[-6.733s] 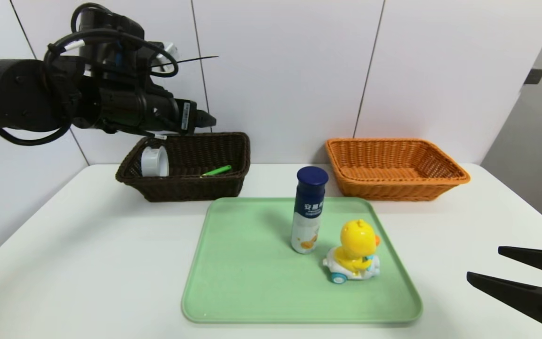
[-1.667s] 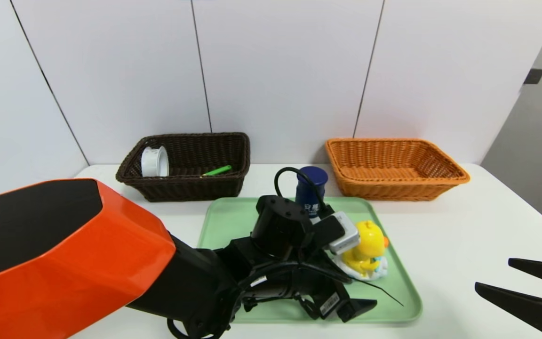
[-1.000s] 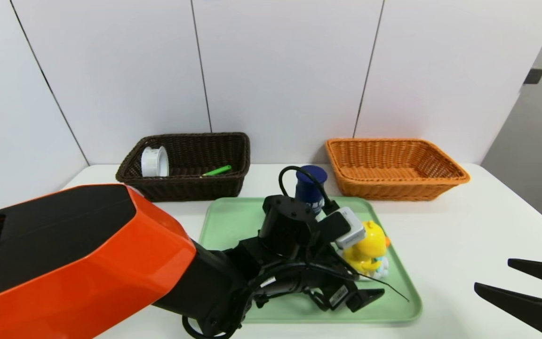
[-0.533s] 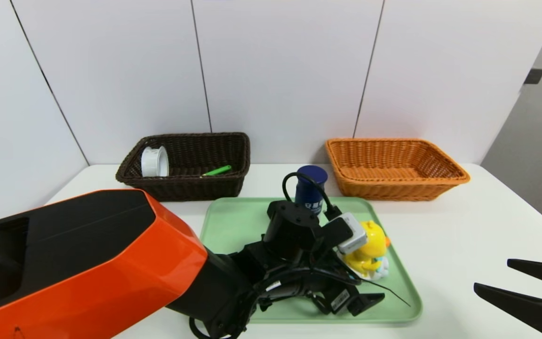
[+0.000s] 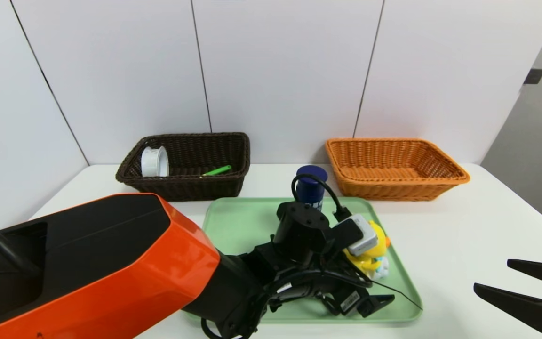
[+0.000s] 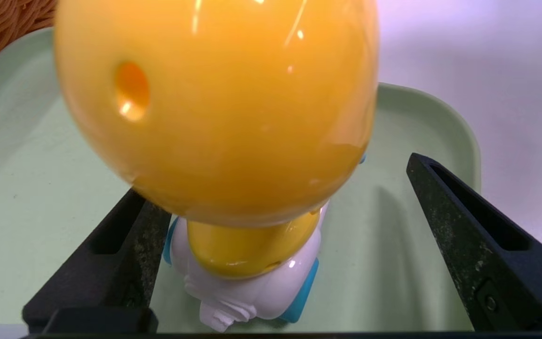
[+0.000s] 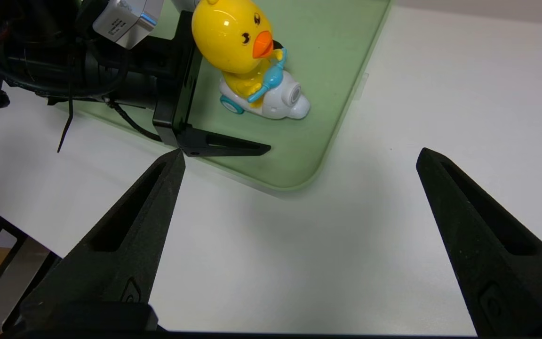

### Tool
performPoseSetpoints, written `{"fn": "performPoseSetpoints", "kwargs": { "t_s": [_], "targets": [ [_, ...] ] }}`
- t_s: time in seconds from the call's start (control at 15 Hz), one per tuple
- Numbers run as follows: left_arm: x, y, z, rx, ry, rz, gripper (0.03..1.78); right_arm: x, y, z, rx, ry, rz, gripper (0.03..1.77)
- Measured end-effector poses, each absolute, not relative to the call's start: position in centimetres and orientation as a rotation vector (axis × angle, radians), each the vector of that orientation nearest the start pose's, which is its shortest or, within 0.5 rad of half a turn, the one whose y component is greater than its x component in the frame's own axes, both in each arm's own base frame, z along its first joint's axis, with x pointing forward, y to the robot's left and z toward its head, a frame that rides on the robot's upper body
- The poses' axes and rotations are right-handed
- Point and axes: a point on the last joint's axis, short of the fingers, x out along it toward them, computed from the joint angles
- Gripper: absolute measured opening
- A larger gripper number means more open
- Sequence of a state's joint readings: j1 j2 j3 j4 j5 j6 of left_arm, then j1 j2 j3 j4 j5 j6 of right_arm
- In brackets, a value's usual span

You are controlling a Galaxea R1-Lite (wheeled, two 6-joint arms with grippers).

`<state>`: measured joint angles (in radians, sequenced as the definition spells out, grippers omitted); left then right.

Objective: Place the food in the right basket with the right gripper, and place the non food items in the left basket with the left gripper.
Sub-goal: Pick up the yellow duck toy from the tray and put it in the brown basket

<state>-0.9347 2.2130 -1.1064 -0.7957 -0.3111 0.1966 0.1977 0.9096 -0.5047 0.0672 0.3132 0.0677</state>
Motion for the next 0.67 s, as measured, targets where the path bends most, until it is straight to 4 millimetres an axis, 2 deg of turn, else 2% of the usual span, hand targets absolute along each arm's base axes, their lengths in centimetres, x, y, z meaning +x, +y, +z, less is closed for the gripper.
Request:
{"fn": "performPoseSetpoints", "kwargs": {
  "t_s": [0.67],
  "targets": [
    [24.95, -35.25, 8.85, 0.260, 0.172, -1.266, 1.69, 9.30, 2.57, 19.12, 0.093, 0.494, 0.485, 1.70]
  ]
}}
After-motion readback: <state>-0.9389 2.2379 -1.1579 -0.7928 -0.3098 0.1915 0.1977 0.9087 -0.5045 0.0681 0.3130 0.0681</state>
